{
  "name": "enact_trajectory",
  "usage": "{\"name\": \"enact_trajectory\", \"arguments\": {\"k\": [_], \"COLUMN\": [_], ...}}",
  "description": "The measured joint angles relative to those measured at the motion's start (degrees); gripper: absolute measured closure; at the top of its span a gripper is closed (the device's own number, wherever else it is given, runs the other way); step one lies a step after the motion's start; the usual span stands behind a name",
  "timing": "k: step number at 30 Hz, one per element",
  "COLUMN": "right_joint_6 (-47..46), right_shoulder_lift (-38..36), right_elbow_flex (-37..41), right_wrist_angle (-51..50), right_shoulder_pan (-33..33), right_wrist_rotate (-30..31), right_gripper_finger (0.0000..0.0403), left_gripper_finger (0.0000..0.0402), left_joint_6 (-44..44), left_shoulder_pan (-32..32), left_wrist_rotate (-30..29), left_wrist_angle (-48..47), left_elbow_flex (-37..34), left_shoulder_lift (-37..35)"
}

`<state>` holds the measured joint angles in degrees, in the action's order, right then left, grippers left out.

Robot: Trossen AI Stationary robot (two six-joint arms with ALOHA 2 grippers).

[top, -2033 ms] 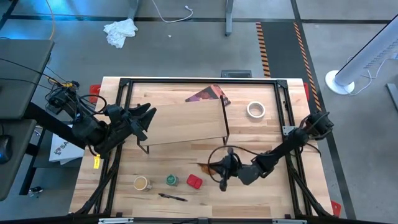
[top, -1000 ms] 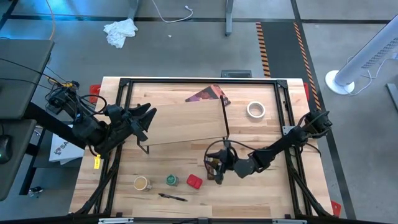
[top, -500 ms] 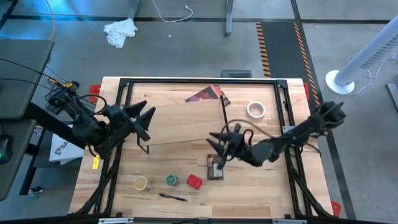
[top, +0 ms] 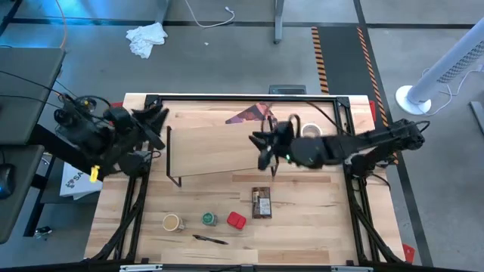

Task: Shelf spices
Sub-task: Adjust the shelf

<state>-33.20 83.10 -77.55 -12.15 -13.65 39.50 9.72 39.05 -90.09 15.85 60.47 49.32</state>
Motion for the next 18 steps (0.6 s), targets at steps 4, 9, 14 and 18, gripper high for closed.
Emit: {"name": "enact_trajectory", "arguments": {"k": [4,9,14,18], "right_joint_6": [-7.41,-15.49,-19.65,-19.44], "right_shoulder_lift": [0.06,0.05,0.05,0.05], "right_elbow_flex": [-0.48,-0.49,-0.42,-0.42], "right_wrist_angle": [-5.99,-18.46,-26.7,-25.94], "right_shoulder_pan": [4.37,6.09,7.99,12.13], "right_wrist_rotate": [-7.15,-12.98,-16.15,-20.77], "right_gripper_finger": [0.0393,0.0401,0.0402,0.0402], "left_gripper_finger": [0.0385,0.0397,0.0401,0.0401], "left_joint_6": [-8.87,-30.29,-65.45,-86.28], "left_shoulder_pan": [-0.77,-0.83,-3.28,-5.86], "left_wrist_rotate": [0.02,4.96,22.74,33.4], "left_wrist_angle": [-12.83,-30.81,-57.57,-74.82], "left_elbow_flex": [0.0,0.0,0.0,0.0], "left_shoulder_lift": [-3.83,-5.07,-3.29,1.0]}}
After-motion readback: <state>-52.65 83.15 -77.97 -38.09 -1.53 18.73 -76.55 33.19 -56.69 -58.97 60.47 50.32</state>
